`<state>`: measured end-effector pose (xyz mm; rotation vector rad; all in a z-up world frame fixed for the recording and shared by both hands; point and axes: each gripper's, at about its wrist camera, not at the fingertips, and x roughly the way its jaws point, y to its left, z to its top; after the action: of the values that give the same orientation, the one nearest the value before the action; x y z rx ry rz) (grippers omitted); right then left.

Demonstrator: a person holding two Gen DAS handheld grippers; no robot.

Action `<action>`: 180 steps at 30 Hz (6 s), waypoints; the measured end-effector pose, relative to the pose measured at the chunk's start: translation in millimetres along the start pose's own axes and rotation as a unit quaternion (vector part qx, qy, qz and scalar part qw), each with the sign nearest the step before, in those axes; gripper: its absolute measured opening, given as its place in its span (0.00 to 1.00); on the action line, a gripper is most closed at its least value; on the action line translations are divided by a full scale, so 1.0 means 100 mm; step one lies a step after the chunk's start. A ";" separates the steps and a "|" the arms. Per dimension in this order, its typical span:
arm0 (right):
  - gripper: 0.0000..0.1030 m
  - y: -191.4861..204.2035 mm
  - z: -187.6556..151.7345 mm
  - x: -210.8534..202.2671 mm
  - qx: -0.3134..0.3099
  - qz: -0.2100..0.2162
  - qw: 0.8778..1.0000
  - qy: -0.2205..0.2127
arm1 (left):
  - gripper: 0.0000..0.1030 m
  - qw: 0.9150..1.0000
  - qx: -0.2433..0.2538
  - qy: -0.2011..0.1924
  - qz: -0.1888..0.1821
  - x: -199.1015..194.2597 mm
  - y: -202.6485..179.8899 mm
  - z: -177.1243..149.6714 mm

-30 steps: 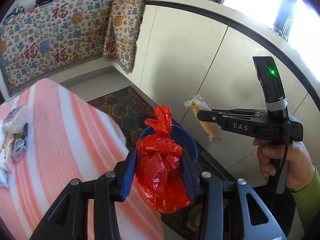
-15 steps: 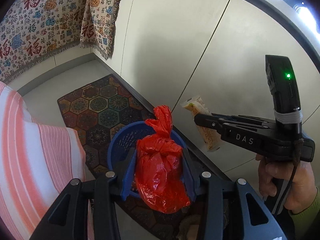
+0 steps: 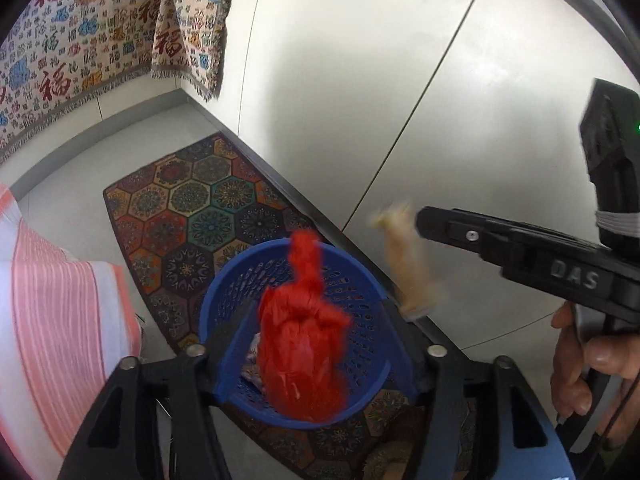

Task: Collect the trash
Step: 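Move both open tools back from the wastebasket to the table, then lower left tool onto the crushed red can and close on it, then grasp the yellow-green snack bag with right tool while left tool holds the can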

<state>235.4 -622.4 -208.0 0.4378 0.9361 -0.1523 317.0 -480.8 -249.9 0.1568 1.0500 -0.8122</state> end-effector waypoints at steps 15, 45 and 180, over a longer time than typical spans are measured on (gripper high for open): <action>0.63 0.34 0.01 -0.31 -0.059 -0.033 0.996 -0.064 | 0.62 0.998 -0.024 -0.059 0.024 -0.82 0.06 -0.22; 0.87 4.20 -2.00 0.01 -0.349 0.114 0.930 0.023 | 0.78 0.931 -0.190 -0.084 0.301 -3.24 2.51 -2.73; 0.75 4.26 -1.87 -0.37 -0.352 0.152 0.920 0.083 | 0.86 0.962 -0.130 -0.100 0.218 -3.71 2.76 -2.92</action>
<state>207.7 -160.4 -146.9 -0.0824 1.0057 0.5056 202.0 47.6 -166.0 0.0745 0.8760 -0.2791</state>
